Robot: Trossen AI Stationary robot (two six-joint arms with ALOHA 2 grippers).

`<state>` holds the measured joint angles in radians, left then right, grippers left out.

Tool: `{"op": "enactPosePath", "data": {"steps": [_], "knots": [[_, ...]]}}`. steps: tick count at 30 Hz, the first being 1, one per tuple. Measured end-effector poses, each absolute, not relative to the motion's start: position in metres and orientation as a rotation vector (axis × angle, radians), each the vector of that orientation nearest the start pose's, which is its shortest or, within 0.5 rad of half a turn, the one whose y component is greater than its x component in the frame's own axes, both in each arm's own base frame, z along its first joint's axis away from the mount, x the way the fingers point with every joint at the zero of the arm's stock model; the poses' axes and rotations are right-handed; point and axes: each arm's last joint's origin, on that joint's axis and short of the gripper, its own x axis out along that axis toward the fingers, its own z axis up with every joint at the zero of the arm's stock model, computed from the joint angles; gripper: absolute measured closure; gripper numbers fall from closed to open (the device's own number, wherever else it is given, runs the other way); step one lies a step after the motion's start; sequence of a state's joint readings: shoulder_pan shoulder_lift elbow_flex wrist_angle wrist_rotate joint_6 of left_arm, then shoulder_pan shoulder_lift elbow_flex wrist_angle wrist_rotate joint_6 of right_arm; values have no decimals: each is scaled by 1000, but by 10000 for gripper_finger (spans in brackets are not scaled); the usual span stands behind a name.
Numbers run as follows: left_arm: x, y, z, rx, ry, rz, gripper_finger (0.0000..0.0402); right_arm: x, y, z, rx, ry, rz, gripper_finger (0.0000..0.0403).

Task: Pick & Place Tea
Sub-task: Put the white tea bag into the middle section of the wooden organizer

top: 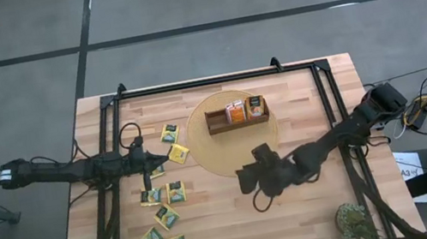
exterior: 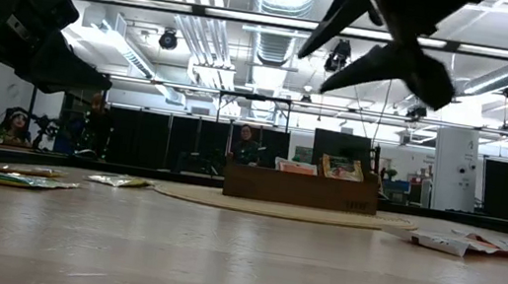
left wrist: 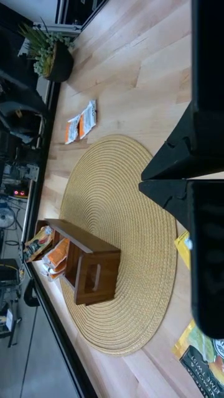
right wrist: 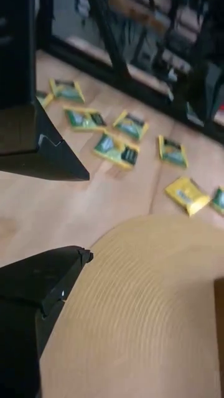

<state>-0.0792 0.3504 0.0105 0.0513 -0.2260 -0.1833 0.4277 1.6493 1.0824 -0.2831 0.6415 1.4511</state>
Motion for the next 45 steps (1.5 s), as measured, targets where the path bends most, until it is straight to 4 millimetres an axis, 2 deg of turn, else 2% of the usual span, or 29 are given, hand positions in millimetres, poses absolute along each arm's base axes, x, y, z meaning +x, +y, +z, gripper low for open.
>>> {"op": "enactPosePath", "data": {"steps": [7,14,22,29,34,45], "knots": [[115,-3,142,-138,271,171,402,317,147,229,991,543,-766,222],[115,-3,142,-138,271,171,402,332,159,241,1002,627,-819,226],[115,-3,142,-137,271,171,402,344,169,238,1027,843,-947,223],[115,-3,142,-138,271,171,402,350,176,228,1009,1024,-1024,226],[115,-3,142,-137,271,171,402,353,179,216,915,1145,-968,228],[115,-3,142,-138,271,171,402,357,181,192,893,1170,-1024,223]]}}
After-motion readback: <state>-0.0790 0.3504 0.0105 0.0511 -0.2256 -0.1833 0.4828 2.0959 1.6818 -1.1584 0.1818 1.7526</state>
